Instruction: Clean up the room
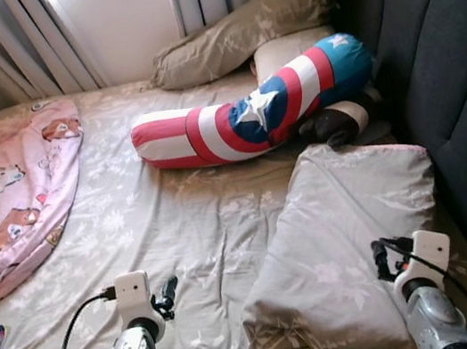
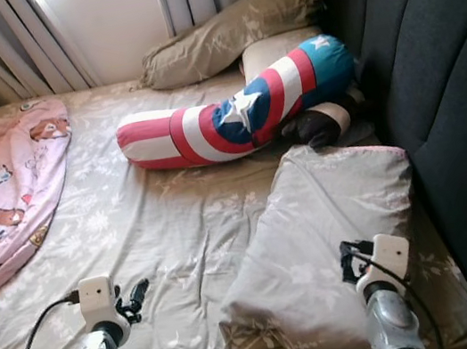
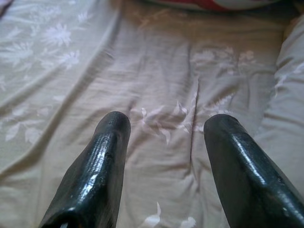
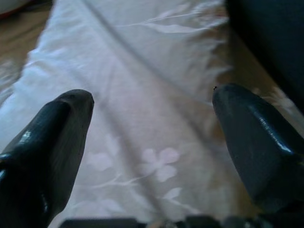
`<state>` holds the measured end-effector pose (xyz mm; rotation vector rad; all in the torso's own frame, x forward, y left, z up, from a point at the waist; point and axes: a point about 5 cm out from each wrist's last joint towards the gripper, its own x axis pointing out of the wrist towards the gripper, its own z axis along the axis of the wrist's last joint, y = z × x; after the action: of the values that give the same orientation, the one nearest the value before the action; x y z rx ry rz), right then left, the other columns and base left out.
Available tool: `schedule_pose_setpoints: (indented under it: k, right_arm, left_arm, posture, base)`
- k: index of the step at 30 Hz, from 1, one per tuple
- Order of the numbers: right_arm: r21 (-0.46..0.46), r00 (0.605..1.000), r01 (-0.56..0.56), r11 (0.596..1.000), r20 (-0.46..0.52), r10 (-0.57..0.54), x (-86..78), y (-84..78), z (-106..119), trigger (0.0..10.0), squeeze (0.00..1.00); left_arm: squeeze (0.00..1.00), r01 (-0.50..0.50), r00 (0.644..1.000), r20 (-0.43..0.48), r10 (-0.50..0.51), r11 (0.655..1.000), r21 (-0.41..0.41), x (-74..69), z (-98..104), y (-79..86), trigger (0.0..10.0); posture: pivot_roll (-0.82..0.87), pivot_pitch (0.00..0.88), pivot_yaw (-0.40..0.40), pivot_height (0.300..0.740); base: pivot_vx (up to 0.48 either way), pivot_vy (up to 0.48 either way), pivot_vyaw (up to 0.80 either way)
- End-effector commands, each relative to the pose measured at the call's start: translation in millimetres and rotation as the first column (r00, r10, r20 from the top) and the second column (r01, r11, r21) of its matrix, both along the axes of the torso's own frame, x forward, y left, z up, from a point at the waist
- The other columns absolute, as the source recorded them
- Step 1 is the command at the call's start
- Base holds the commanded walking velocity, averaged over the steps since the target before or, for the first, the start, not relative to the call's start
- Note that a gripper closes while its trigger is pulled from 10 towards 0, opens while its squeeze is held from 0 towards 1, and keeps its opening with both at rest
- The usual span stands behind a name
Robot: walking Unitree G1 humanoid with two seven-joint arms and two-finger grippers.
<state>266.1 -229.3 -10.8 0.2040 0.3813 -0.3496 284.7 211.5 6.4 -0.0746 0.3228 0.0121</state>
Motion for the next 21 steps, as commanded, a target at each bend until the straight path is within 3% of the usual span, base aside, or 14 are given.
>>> schedule_pose_setpoints:
  k: [1,7,8,11,14,20,21]
  right_arm:
    - [0.008,0.999,0.020,1.000,-0.035,-0.020,-8.7,-1.0,-7.6,10.0,0.00]
    - [0.014,0.998,-0.002,1.000,-0.062,0.003,-25.1,-0.9,-18.9,10.0,0.00]
    - [0.026,0.998,0.030,0.999,-0.051,-0.028,-27.6,-4.0,-19.3,10.0,1.00]
    - [0.045,0.995,0.075,0.996,-0.063,-0.072,-34.7,-9.6,-22.9,10.0,1.00]
    - [0.028,0.989,0.033,0.999,-0.142,-0.029,-42.0,-5.8,-31.7,10.0,1.00]
    - [0.060,0.987,0.089,0.994,-0.140,-0.080,-39.6,-11.2,-29.8,10.0,1.00]
    - [0.068,0.987,0.092,0.993,-0.141,-0.082,-38.9,-11.3,-29.6,10.0,0.08]
  left_arm:
    - [0.00,-0.007,0.999,0.043,0.007,1.000,0.009,0.6,4.8,3.3,10.0]
    - [0.00,0.008,0.997,0.081,-0.010,1.000,0.017,-2.7,7.2,4.9,10.0]
    - [0.00,0.011,0.996,0.084,-0.013,1.000,0.018,-3.9,7.1,5.6,10.0]
    - [0.00,0.020,0.997,0.077,-0.022,0.999,0.026,-7.9,4.7,7.4,10.0]
    - [0.00,0.035,0.997,0.065,-0.037,0.999,0.038,-9.3,3.6,9.0,10.0]
    - [0.00,0.040,0.994,0.096,-0.044,0.998,0.049,-3.7,12.6,13.6,10.0]
    - [0.00,0.044,0.994,0.101,-0.049,0.998,0.051,-3.0,14.1,13.7,10.0]
  posture:
    - [0.01,0.111,0.037,0.740]
    - [0.01,0.163,0.050,0.740]
    - [0.02,0.179,0.059,0.740]
    - [0.01,0.183,0.075,0.740]
    - [0.02,0.192,0.085,0.740]
    - [0.03,0.204,0.097,0.740]
    - [0.04,0.212,0.106,0.740]
  base:
    - [0.000,0.000,0.00]
    - [0.000,0.000,0.00]
    - [0.000,0.000,0.00]
    - [0.000,0.000,0.00]
    - [0.000,0.000,0.00]
    - [0.000,0.000,0.00]
    - [0.000,0.000,0.00]
